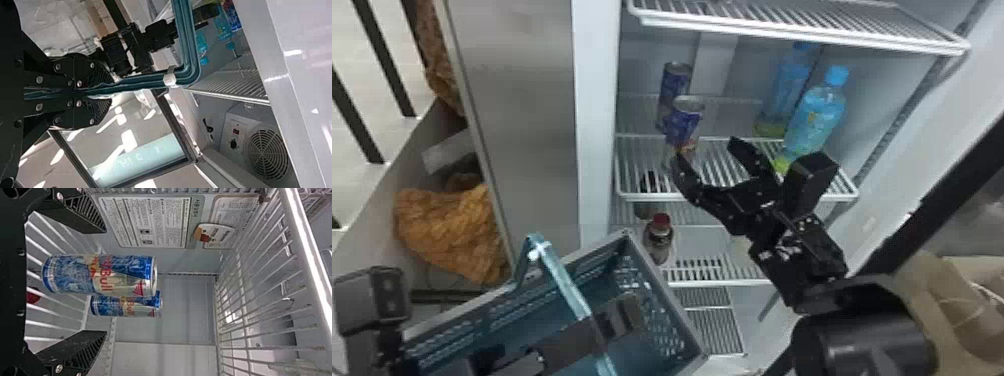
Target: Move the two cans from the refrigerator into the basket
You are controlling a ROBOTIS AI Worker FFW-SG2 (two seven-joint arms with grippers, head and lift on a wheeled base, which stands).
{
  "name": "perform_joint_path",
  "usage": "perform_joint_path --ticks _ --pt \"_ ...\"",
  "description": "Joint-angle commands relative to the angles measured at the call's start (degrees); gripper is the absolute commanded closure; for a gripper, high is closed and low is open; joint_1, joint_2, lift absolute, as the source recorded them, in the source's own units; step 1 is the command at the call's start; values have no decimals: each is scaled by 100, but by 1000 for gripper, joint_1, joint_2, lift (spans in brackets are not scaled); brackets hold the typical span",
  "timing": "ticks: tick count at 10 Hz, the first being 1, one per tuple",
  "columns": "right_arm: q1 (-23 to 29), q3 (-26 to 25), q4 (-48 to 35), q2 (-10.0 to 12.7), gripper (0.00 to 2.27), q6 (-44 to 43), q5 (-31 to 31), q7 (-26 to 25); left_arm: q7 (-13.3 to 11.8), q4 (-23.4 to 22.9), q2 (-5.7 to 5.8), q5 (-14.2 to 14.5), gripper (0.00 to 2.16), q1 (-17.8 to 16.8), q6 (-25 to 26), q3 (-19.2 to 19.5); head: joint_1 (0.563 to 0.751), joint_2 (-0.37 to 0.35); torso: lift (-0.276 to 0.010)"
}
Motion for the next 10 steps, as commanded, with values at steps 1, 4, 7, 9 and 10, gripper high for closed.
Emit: perform_joint_path --ticks 1,4,7,9,10 --pt "-112 81 93 -6 113 0 6 -33 0 12 8 0 1202 0 0 -4 695 -188 -35" --pt "-337 195 360 -6 114 0 -17 -130 0 12 8 11 1202 0 0 -4 695 -171 -35" --pt "-576 298 670 -15 114 0 -74 -174 0 26 8 11 1202 0 0 -15 695 -164 -35" --pt "-619 321 740 -15 121 0 -74 -209 0 26 17 11 1202 0 0 -15 695 -156 -35" --pt "-647 321 782 -23 122 0 -86 -209 0 26 26 23 1202 0 0 -15 695 -155 -35"
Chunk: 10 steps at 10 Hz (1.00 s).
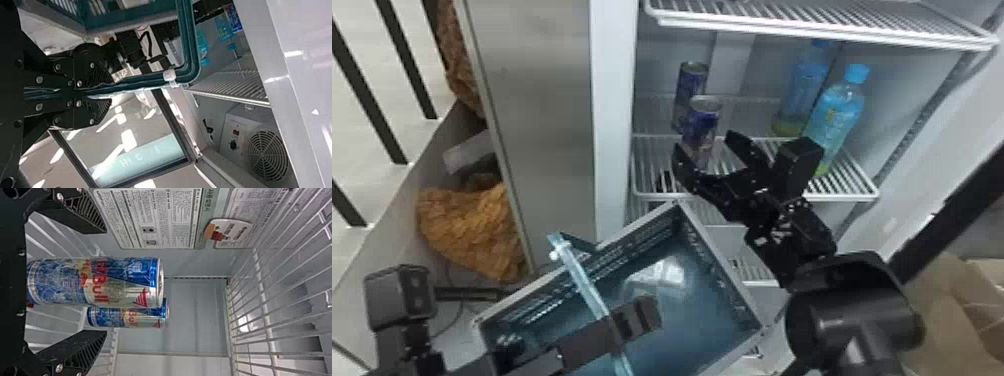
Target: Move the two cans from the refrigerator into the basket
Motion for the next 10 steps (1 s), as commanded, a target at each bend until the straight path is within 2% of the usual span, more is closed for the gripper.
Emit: perform_joint_path --ticks 1,2,3,6,10 --pt "-44 11 51 -11 174 28 -5 -8 0 0 14 4 1202 0 0 0 695 -155 -35" --pt "-72 11 65 -11 386 169 -5 -8 0 0 23 4 1202 0 0 -11 695 -155 -35" --pt "-100 11 65 -20 739 267 -5 -8 0 0 32 4 1202 0 0 -23 695 -155 -35" --pt "-100 11 37 -29 1210 338 7 -8 0 0 49 4 1202 0 0 -23 695 -156 -35" --pt "69 -46 -118 -47 1211 281 52 -17 0 0 67 4 1202 0 0 -46 695 -158 -35"
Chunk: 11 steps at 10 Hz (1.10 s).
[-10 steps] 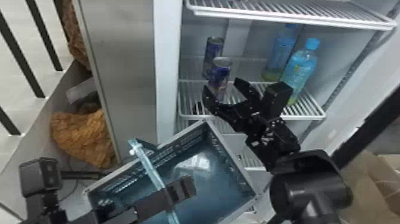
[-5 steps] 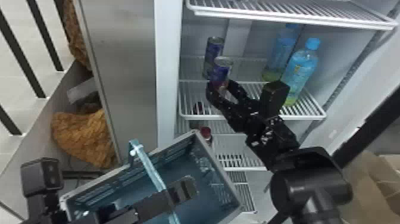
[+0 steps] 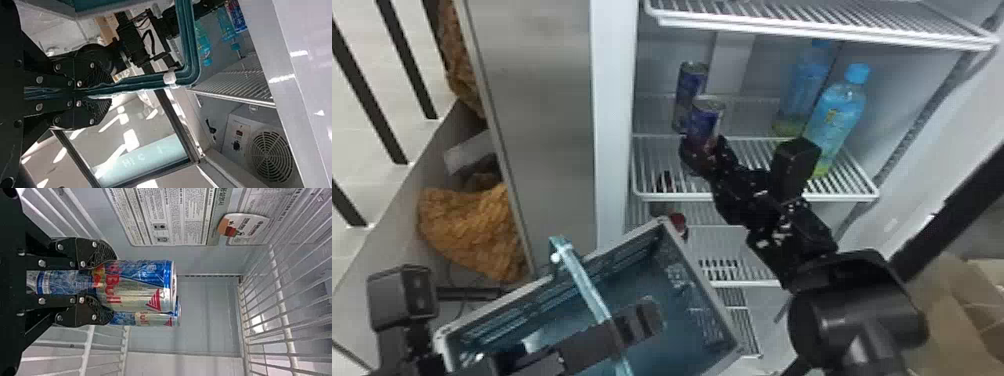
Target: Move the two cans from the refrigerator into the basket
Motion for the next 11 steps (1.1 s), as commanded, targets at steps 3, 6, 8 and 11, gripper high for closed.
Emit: perform_joint_path --ticks 3,6,8,11 --pt "252 -160 -317 -8 1211 -76 -6 -22 0 0 1 0 1202 0 0 -3 695 -175 -35" --pt "674 -343 -950 -17 1211 -90 -97 -22 0 0 -17 0 1202 0 0 20 695 -190 -35" --pt "955 -411 -1316 -26 1211 -76 -223 -13 0 0 -17 -11 1202 0 0 8 695 -202 -35" --pt "1503 -514 -2019 -70 1211 -76 -429 -13 0 14 -26 -23 1202 0 0 20 695 -212 -35"
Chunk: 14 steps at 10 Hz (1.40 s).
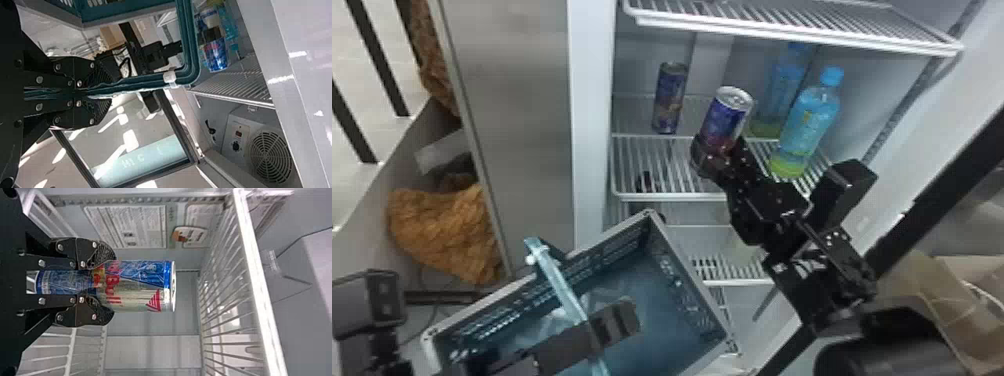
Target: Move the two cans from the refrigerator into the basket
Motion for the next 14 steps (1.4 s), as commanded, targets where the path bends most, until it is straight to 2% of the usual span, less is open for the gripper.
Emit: perform_joint_path --ticks 1,5,8,14 --pt "289 -56 -427 -19 1211 0 -45 -7 0 0 -1 -4 1202 0 0 3 695 -214 -35" --pt "978 24 -1453 -133 1211 310 -387 2 0 14 -10 -4 1202 0 0 3 695 -211 -35" --pt "1288 173 -1889 -195 1211 549 -605 28 0 14 -18 -16 1202 0 14 3 695 -191 -35" --pt "2103 116 -2775 -265 1211 1519 -890 415 0 14 -36 -16 1202 0 0 26 695 -134 -35"
